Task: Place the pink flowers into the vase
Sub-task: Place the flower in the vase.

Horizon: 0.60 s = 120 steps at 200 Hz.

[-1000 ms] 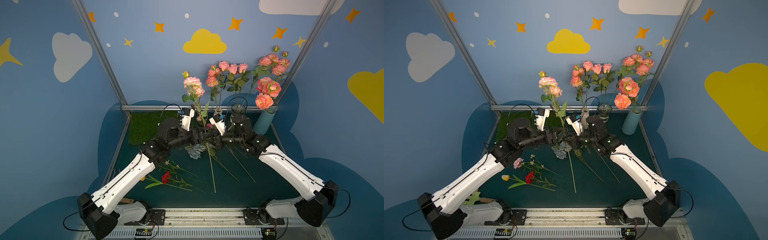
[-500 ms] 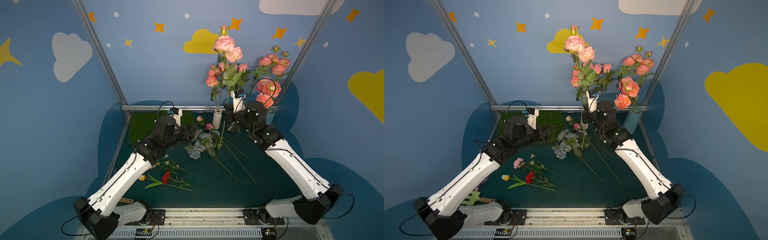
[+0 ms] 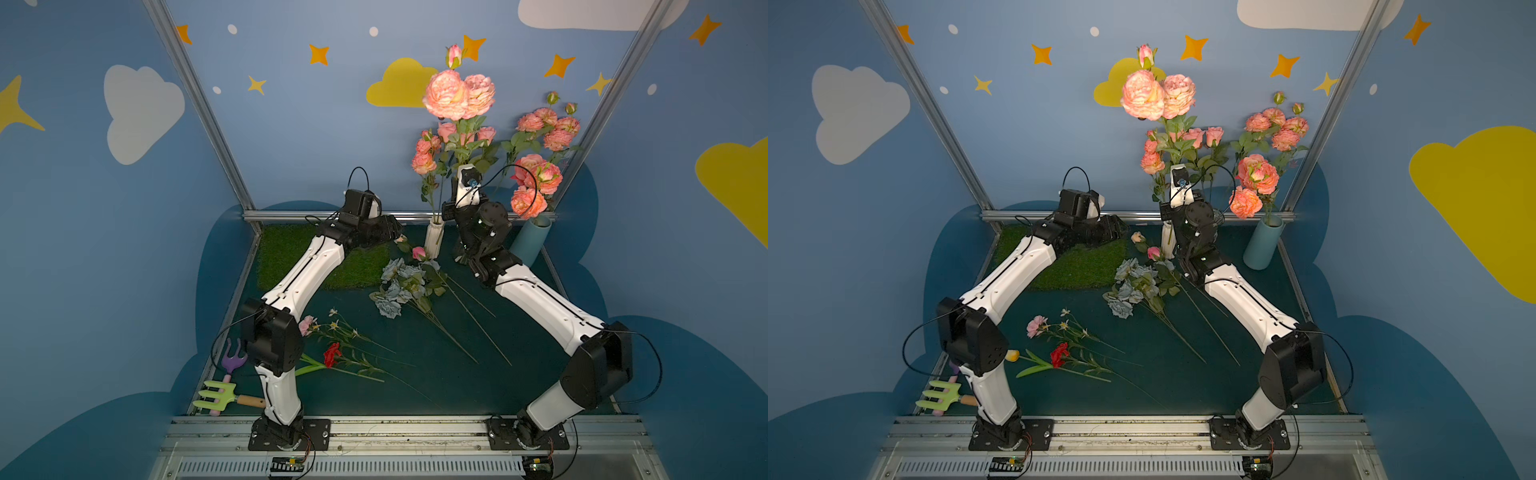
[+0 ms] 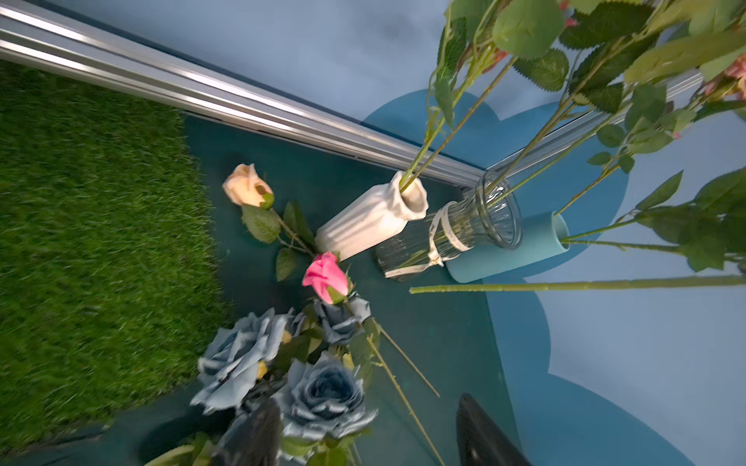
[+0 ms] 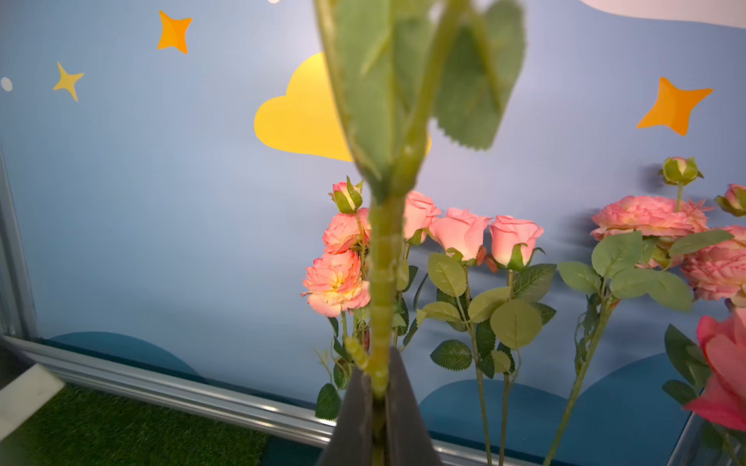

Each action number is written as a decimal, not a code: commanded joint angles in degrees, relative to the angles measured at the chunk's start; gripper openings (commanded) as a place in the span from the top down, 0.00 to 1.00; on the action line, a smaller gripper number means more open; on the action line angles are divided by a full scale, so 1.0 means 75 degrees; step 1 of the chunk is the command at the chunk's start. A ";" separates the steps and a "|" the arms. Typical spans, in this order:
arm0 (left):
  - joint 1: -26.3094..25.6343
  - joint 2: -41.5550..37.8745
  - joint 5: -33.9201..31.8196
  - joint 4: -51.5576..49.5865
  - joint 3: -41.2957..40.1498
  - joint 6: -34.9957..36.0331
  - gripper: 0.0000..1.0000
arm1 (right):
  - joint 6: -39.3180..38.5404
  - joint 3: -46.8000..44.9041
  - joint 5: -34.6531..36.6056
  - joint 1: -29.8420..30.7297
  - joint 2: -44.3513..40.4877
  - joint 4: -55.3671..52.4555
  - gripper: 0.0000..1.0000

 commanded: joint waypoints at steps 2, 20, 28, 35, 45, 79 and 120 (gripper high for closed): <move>0.0035 0.1240 0.0752 -0.1119 0.1834 0.0182 0.32 | -0.0540 0.0470 0.0018 -0.0043 0.0051 0.1466 1.00; 0.0028 0.2376 0.0809 -0.1929 0.3582 0.0298 0.32 | -0.0534 0.0615 -0.0058 -0.0059 0.0105 0.1464 1.00; 0.0035 0.2900 0.0778 -0.2324 0.4409 0.0322 0.32 | -0.0493 0.0615 -0.0080 -0.0078 0.0099 0.1462 1.00; 0.0044 0.3351 0.0813 -0.2588 0.5122 0.0338 0.32 | -0.0454 0.0588 -0.0153 -0.0090 0.0084 0.1490 1.00; 0.0088 0.3946 0.0911 -0.2890 0.5996 0.0292 0.32 | -0.0410 0.0517 -0.0222 -0.0083 0.0040 0.1546 1.00; 0.0189 0.4718 0.1504 -0.2564 0.6576 0.0143 0.33 | -0.0486 0.0477 -0.0297 -0.0115 0.0040 0.1785 1.00; 0.0173 0.4569 0.2484 -0.0804 0.5433 -0.0210 0.33 | -0.0585 0.0694 -0.0354 -0.0211 0.0315 0.1761 1.00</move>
